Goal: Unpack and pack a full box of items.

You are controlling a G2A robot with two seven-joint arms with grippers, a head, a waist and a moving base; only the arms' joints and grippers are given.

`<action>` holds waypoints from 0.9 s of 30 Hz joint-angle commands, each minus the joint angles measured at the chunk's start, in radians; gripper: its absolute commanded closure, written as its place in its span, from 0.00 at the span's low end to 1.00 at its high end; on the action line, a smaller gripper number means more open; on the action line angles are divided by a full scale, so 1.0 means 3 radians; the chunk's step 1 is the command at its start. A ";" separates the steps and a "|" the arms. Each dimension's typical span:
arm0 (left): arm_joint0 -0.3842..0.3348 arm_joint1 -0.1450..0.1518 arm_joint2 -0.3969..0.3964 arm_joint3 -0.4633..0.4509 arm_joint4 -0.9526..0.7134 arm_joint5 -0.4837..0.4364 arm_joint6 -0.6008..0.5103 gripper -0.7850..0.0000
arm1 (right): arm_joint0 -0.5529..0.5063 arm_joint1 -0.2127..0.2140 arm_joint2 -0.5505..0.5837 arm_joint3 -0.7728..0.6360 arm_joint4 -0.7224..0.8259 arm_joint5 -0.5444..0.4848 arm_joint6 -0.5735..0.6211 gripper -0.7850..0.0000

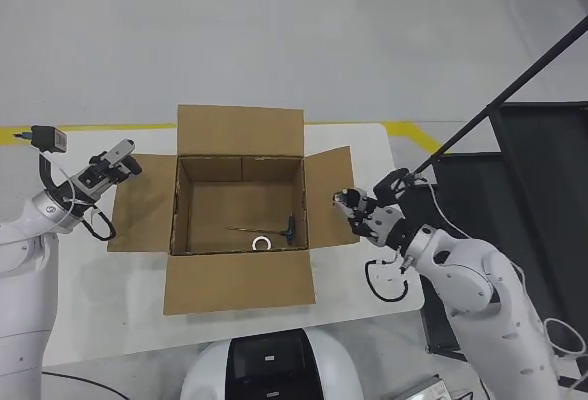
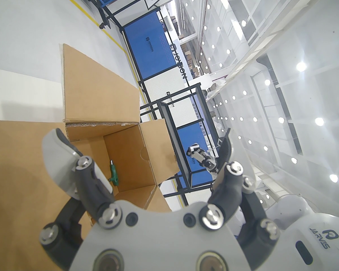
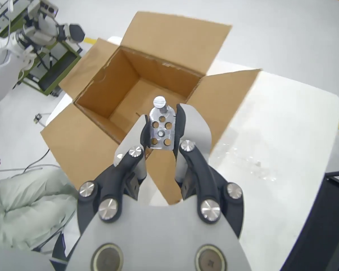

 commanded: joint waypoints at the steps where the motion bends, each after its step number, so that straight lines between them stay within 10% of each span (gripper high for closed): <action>1: 0.0000 0.0000 0.0000 0.0000 0.0000 0.0000 0.0000 0.00 | 0.0174 -0.0022 -0.0327 0.0110 -0.0100 0.0047 0.0044 1.00; 17: 0.0000 0.0000 0.0000 0.0000 0.0000 0.0000 0.0000 0.00 | 0.1249 -0.0270 -0.1623 0.1157 -0.0333 0.0640 0.0030 1.00; 18: 0.0000 0.0000 0.0000 0.0000 0.0000 0.0000 0.0000 0.00 | 0.1292 -0.0286 -0.1659 0.1213 -0.0299 0.0666 0.0012 0.73; 19: 0.0000 0.0000 0.0000 0.0000 0.0000 0.0000 0.0000 0.00 | 0.1332 -0.0300 -0.1694 0.1262 -0.0279 0.0684 0.0000 0.15; 20: 0.0000 0.0000 0.0000 0.0000 0.0000 0.0000 0.0000 0.00 | 0.1369 -0.0313 -0.1726 0.1305 -0.0260 0.0701 -0.0007 0.00; 27: 0.0000 0.0000 0.0000 0.0000 0.0000 0.0000 0.0000 0.00 | 0.1486 -0.0361 -0.1827 0.1434 -0.0115 0.0609 -0.0038 0.00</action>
